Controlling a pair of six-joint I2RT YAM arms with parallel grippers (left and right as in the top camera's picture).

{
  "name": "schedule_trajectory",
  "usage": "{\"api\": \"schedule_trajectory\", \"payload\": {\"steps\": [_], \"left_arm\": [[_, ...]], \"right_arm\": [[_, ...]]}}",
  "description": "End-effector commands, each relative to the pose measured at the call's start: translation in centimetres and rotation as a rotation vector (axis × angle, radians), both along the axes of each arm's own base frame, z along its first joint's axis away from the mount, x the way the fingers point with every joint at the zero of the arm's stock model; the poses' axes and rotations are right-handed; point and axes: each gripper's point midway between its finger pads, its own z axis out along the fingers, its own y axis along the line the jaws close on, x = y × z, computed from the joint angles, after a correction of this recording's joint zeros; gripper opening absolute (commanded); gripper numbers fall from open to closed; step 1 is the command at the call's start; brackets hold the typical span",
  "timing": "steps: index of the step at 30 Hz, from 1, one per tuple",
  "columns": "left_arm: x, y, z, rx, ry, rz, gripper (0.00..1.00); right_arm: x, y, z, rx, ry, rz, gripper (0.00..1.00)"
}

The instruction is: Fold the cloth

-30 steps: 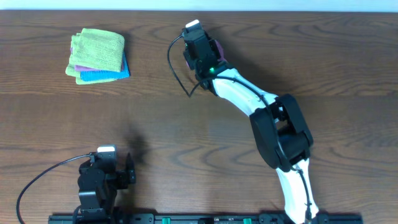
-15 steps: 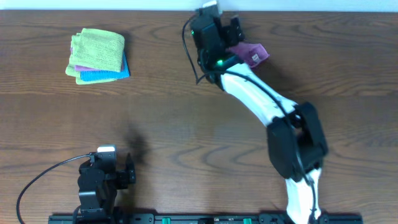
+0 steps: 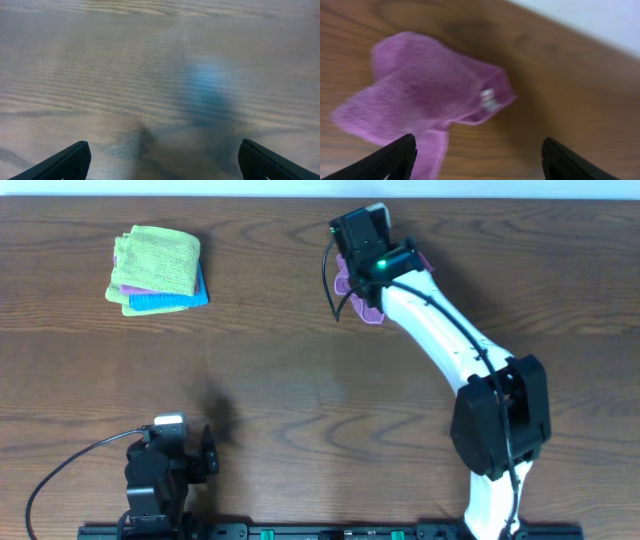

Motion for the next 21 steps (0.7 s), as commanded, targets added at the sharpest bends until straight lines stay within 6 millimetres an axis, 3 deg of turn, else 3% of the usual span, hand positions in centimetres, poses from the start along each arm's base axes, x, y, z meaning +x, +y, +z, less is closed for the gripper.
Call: {"api": "schedule_trajectory", "payload": {"steps": [1, 13, 21], "left_arm": [[-0.1, 0.2, -0.5, -0.099, 0.001, 0.086, 0.95], [0.0, 0.2, -0.4, -0.14, -0.008, 0.116, 0.95], [0.0, 0.2, -0.4, -0.14, -0.008, 0.116, 0.95]], "right_arm": [[0.1, 2.5, -1.3, 0.27, 0.059, 0.02, 0.79], [2.9, 5.3, -5.9, 0.368, 0.059, 0.09, 0.8], [2.3, 5.4, -7.6, 0.358, 0.105, 0.088, 0.79]]}}
